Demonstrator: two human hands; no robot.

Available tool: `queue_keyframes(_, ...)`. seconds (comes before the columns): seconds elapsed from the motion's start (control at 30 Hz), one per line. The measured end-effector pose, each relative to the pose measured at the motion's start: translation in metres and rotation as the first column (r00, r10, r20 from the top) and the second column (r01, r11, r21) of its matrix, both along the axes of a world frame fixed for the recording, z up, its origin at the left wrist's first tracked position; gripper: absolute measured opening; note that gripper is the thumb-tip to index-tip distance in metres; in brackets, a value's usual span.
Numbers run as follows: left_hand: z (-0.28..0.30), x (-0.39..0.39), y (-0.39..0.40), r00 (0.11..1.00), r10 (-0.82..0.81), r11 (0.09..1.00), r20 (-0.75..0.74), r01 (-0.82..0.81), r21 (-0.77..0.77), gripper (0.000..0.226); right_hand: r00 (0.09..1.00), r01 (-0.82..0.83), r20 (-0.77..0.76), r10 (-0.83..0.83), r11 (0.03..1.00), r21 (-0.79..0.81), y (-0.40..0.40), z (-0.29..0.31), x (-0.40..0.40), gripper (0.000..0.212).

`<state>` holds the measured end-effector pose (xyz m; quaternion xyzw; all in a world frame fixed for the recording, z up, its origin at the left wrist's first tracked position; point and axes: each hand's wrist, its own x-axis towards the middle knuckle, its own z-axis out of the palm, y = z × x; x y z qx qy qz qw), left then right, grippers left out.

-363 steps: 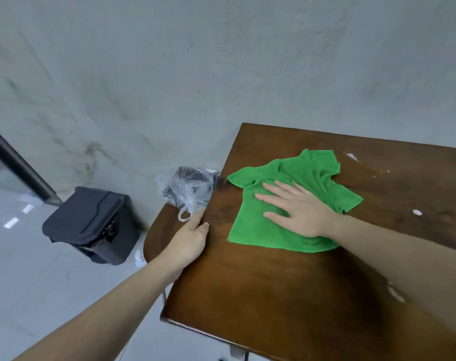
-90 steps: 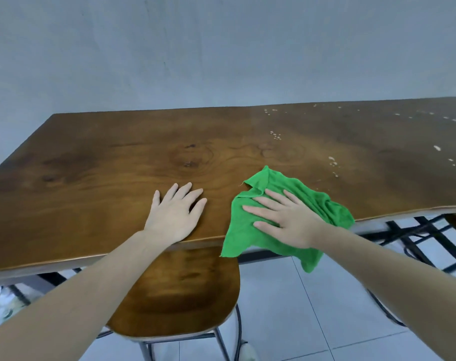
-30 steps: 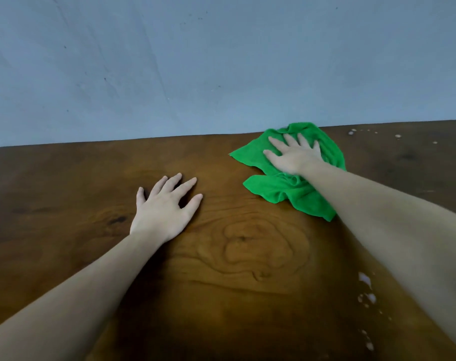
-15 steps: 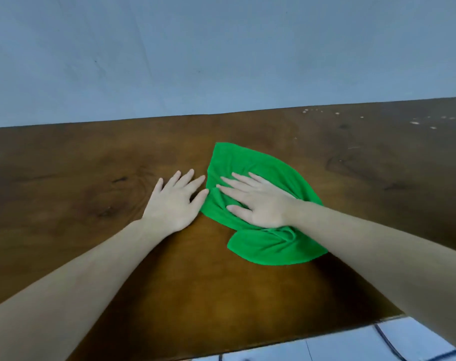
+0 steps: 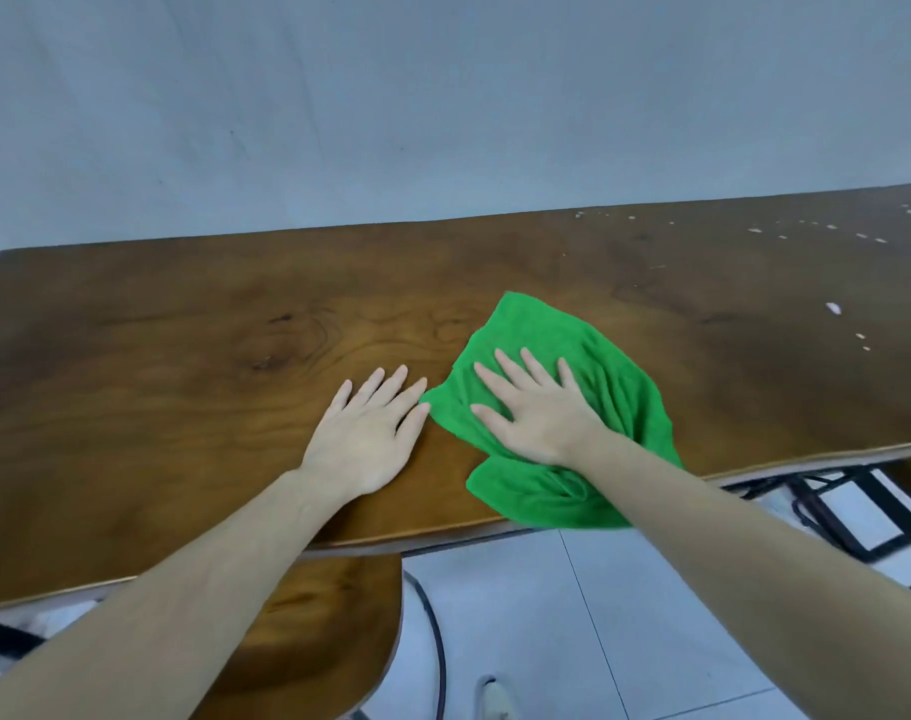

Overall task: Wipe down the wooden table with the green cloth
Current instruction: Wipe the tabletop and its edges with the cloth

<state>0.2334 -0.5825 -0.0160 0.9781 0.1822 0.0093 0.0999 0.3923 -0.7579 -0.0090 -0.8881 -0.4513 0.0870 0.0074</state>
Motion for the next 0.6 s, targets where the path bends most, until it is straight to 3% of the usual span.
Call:
queue_keyframes(0.2,0.001,-0.005,-0.003,0.999,0.003,1.0,0.034,-0.003,-0.005,0.057,0.986,-0.167,-0.002,0.167,0.985,0.044,-0.046,0.003,-0.047,0.06)
queue_keyframes(0.4,0.005,-0.003,-0.002,1.0,0.006,1.0,0.003,-0.006,0.017,0.057,0.998,-0.05,-0.031,0.051,0.998,0.044,-0.106,0.003,-0.008,0.062)
queue_keyframes(0.6,0.015,0.018,-0.012,0.998,0.069,0.998,0.015,-0.069,-0.01,0.055,0.996,-0.084,-0.038,0.085,0.996,0.006,-0.103,0.005,0.022,0.062)
